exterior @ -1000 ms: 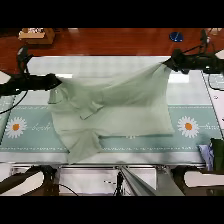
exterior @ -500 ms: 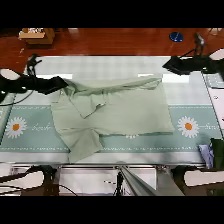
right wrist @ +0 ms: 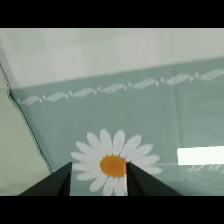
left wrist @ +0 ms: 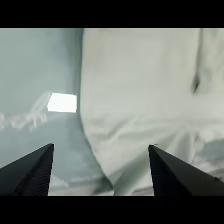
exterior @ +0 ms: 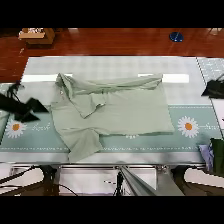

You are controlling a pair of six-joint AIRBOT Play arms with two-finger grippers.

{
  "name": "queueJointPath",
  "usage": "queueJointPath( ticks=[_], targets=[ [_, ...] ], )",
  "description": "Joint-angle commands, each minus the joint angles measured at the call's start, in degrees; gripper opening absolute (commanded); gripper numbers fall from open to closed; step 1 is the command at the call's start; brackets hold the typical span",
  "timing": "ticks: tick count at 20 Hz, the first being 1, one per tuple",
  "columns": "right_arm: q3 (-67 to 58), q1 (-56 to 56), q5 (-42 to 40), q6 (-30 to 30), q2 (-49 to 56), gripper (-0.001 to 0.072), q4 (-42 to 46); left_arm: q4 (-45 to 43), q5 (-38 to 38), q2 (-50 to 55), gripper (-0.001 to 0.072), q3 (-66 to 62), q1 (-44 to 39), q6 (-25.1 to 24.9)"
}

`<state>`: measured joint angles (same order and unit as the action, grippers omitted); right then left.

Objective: Fold the shirts.

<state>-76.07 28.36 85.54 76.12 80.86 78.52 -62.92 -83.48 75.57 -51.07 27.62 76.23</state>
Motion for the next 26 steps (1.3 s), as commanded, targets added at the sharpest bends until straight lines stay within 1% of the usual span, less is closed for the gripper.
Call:
queueJointPath(
  ticks=[1, 3, 4, 6, 9, 12, 13, 14, 15, 16, 18, 20, 22, 23, 24, 25, 26],
  targets=[
    [9.3, 4.2, 2.5, -3.0, -1.8, 0.0433, -7.8, 1.5, -0.2, -1.6, 0.0720, 11.5, 1.3, -4.3],
    [11.9, 4.2, 0.0, -4.1, -1.9, 0.0433, -11.7, 5.4, 3.9, -1.6, 0.0720, 14.0, 1.3, -5.4],
    [12.4, 4.2, -0.9, -4.6, -1.9, 0.0433, -13.5, 7.7, 6.1, -1.6, 0.0720, 14.6, 1.3, -6.8],
    [12.4, 4.2, -1.8, -5.1, -1.9, 0.0433, -16.0, 9.2, 10.7, -1.5, 0.0720, 15.3, 1.2, -6.5],
    [12.4, 4.2, -2.2, -6.0, -1.9, 0.0433, -16.7, 9.5, 13.0, -1.0, 0.0720, 15.5, -1.0, -6.0],
    [12.4, 4.2, -2.7, -5.9, -1.9, 0.0432, -16.9, 11.3, 15.0, 1.4, 0.0720, 15.5, -6.8, -5.9],
    [12.4, 4.2, -2.4, -5.9, -1.9, 0.0432, -17.2, 13.2, 15.7, 2.6, 0.0655, 15.5, -9.4, -5.9],
    [12.4, 4.2, -1.7, -5.9, -1.9, 0.0432, -17.3, 14.6, 15.9, 3.8, 0.0376, 15.5, -11.7, -5.9],
    [12.4, 4.2, -0.7, -5.9, -1.9, 0.0434, -17.4, 14.6, 16.0, 4.5, 0.0062, 15.5, -13.4, -5.9],
    [12.4, 4.2, 0.4, -6.2, -1.9, 0.0436, -16.9, 14.4, 16.0, 4.7, 0.0033, 15.5, -14.6, -6.4],
    [12.6, 4.2, 1.1, -6.8, -1.9, 0.0437, -14.1, 14.3, 15.2, 4.4, 0.0033, 15.5, -14.4, -6.6],
    [15.6, 5.1, 0.9, -7.8, -2.6, 0.0448, -12.9, 14.3, 13.6, 4.1, 0.0033, 15.5, -13.2, -7.3],
    [22.0, 7.2, -0.6, -8.0, -3.7, 0.0466, -13.3, 14.4, 12.4, 3.8, 0.0033, 15.5, -12.1, -8.7],
    [25.5, 8.3, -1.7, -8.5, -4.3, 0.0496, -14.4, 14.3, 12.0, 3.7, 0.0033, 15.5, -11.8, -8.8],
    [28.4, 9.0, -2.8, -9.5, -4.7, 0.0501, -15.8, 14.4, 11.9, 3.7, 0.0033, 15.5, -11.5, -8.8],
    [30.7, 9.1, -3.6, -10.6, -4.9, 0.0539, -16.8, 14.4, 11.9, 3.7, 0.0033, 15.5, -11.5, -8.8],
    [32.6, 9.0, -4.5, -11.0, -4.9, 0.0539, -17.2, 14.4, 11.9, 3.7, 0.0033, 15.5, -11.5, -8.8]
  ],
)
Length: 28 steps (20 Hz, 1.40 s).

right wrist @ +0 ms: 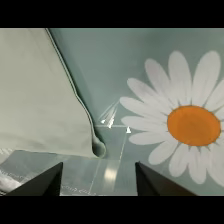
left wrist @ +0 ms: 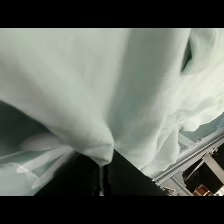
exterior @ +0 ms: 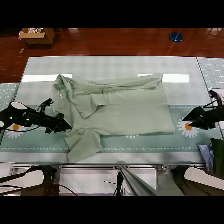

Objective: Fold the shirts.

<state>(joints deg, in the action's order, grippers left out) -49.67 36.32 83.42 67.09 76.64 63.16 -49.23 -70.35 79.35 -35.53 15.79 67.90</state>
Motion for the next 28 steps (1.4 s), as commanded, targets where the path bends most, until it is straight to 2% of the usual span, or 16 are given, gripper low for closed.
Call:
queueJointPath(
  ticks=[1, 8, 11, 13, 14, 15, 17, 20, 24, 26, 28],
  targets=[
    [7.8, 1.1, -3.7, -2.0, -0.7, 0.0539, -2.6, 0.7, -1.2, -0.1, 0.0033, -0.1, 0.4, -0.5],
    [16.2, 0.3, -12.2, -3.4, -0.7, 0.0533, -12.9, 0.7, -1.2, -0.1, 0.0033, -0.1, 0.4, -0.8],
    [16.9, -6.1, -15.2, -3.2, -0.7, 0.0521, -14.2, 0.9, -1.2, -0.1, 0.0033, -0.1, 0.4, -0.8],
    [16.9, -11.5, -18.1, -2.6, -0.7, 0.0281, -14.8, 1.4, -1.2, -0.1, 0.0033, -0.1, 0.4, -0.8],
    [16.7, -13.3, -19.0, -2.7, -0.7, 0.0115, -15.6, 1.7, -1.3, -0.1, 0.0033, -0.1, 0.4, -0.8],
    [16.3, -14.7, -18.9, -2.9, -0.7, 0.0029, -17.1, 2.0, -1.3, -0.3, 0.0033, -0.1, 0.4, -0.9],
    [13.7, -15.4, -16.4, -5.0, -1.9, 0.0028, -19.3, 1.9, -1.3, -1.9, 0.0032, -1.1, 0.4, -1.5],
    [5.5, -15.4, -13.0, -5.0, -8.0, 0.0028, -20.2, 2.9, -1.7, -8.1, 0.0031, -6.3, 0.4, -1.5],
    [-10.8, -15.4, -13.0, -4.8, -20.0, 0.0028, -26.8, 9.1, -1.6, -23.4, 0.0031, -23.2, 0.4, -1.4],
    [-19.8, -15.4, -14.8, -4.7, -25.3, 0.0028, -30.2, 11.8, 2.6, -31.4, 0.0031, -34.9, 0.4, -1.4],
    [-28.4, -15.4, -19.8, -3.4, -30.4, 0.0028, -31.4, 11.6, 10.8, -38.4, 0.0032, -45.7, 0.4, -1.5]
  ],
)
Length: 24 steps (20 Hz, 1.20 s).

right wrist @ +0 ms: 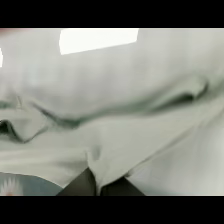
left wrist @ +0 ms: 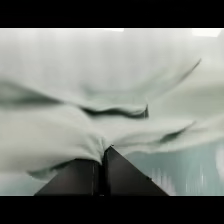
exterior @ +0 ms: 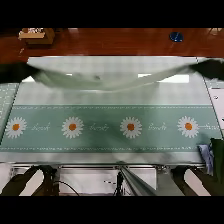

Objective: Fold the shirts.

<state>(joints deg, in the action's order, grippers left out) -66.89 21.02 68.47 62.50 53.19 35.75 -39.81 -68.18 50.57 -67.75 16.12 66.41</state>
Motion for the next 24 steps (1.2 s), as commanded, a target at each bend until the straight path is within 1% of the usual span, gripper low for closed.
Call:
queueJointPath(
  ticks=[1, 2, 3, 4, 5, 7, 9, 10, 11, 12, 15, 17, 19, 22, 24],
  targets=[
    [-15.0, -0.1, -8.3, 1.5, -9.6, 0.0028, -3.9, 2.1, 14.2, -12.8, 0.0032, -18.1, 0.0, 0.0],
    [-18.0, -0.1, -11.8, 1.5, -11.9, 0.0027, -3.7, 1.9, 19.4, -15.7, 0.0032, -21.8, 0.0, 0.0],
    [-20.7, -0.1, -15.4, 1.5, -14.4, 0.0027, -2.9, 0.5, 22.9, -18.1, 0.0032, -24.5, 0.0, 0.0],
    [-22.8, -0.1, -18.1, 1.8, -16.4, 0.0027, -0.9, -1.6, 24.1, -20.3, 0.0032, -26.8, 0.0, 0.0],
    [-25.1, -0.1, -19.5, 3.8, -18.3, 0.0027, 3.1, -3.4, 23.6, -22.2, 0.0032, -28.4, 0.0, 0.5],
    [-29.3, -0.1, -17.3, 10.8, -20.8, 0.0027, 13.1, -6.4, 19.6, -25.6, 0.0032, -30.1, 0.0, 3.8],
    [-33.3, -0.1, -10.1, 16.7, -22.5, 0.0027, 22.5, -11.9, 13.2, -28.7, 0.0031, -30.6, 0.0, 11.1],
    [-35.3, -0.1, -5.4, 18.3, -23.1, 0.0027, 26.4, -15.1, 9.3, -30.1, 0.0031, -30.8, 0.0, 15.6],
    [-36.8, -0.1, -1.2, 19.6, -23.9, 0.0027, 29.1, -17.7, 5.5, -31.4, 0.0031, -30.9, 0.0, 18.9],
    [-38.1, -0.1, 2.8, 20.4, -24.6, 0.0027, 30.9, -20.0, 1.6, -32.7, 0.0031, -30.9, 0.0, 21.2],
    [-39.2, -0.1, 11.7, 21.1, -26.3, 0.0027, 32.6, -25.5, -10.1, -34.5, 0.0031, -31.1, 0.0, 22.5],
    [-39.2, -0.1, 19.5, 21.4, -26.3, 0.0027, 32.6, -25.7, -16.6, -34.5, 0.0030, -31.2, 0.0, 25.0],
    [-39.2, -0.1, 27.1, 21.1, -26.2, 0.0027, 32.9, -25.6, -21.0, -34.4, 0.0030, -31.2, 0.0, 26.1],
    [-39.0, -0.1, 36.5, 19.8, -24.9, 0.0027, 36.0, -26.4, -27.6, -32.3, 0.0030, -30.5, 0.0, 24.0],
    [-37.7, -0.1, 37.8, 20.7, -23.3, 0.0027, 35.2, -24.9, -32.3, -29.0, 0.0030, -28.5, 0.0, 22.6]
  ],
)
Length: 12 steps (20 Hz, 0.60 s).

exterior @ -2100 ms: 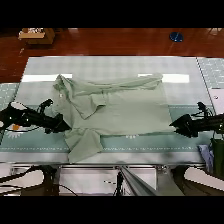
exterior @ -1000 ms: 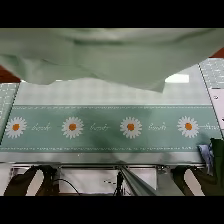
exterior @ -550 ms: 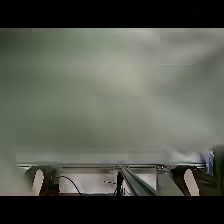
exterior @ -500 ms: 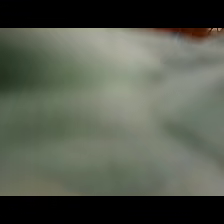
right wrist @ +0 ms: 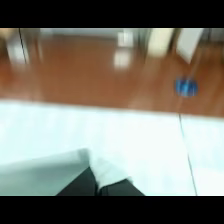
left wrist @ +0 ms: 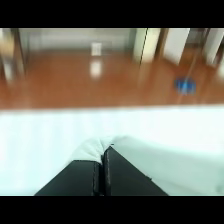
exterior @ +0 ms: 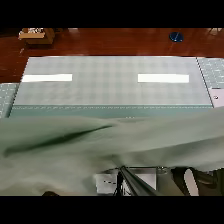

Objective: Fold the shirts.

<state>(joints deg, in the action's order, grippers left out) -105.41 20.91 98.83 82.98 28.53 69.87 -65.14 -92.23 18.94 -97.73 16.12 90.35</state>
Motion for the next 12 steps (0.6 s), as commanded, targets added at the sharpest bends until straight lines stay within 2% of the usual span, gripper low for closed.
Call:
queueJointPath(
  ticks=[1, 4, 7, 9, 12],
  targets=[
    [2.5, 0.0, 7.5, 0.2, 2.3, 0.0027, 0.3, 1.5, -9.5, 4.4, 0.0030, 3.3, 0.0, -2.2],
    [11.0, 0.0, 6.9, -1.1, 6.9, 0.0027, -0.1, 3.3, -7.8, 9.7, 0.0030, 11.4, 0.0, -5.4],
    [17.6, 0.0, 2.4, -2.0, 16.8, 0.0027, -3.3, 4.9, 0.7, 15.7, 0.0030, 18.9, 0.0, -9.3],
    [17.5, -0.1, -0.8, -2.4, 26.1, 0.0027, -8.4, 8.4, 6.4, 22.2, 0.0030, 21.5, -0.5, -12.9],
    [16.8, -0.1, -6.7, -2.5, 37.2, 0.0027, -14.3, 10.5, 12.4, 33.7, 0.0030, 21.4, -3.4, -13.2]
  ],
)
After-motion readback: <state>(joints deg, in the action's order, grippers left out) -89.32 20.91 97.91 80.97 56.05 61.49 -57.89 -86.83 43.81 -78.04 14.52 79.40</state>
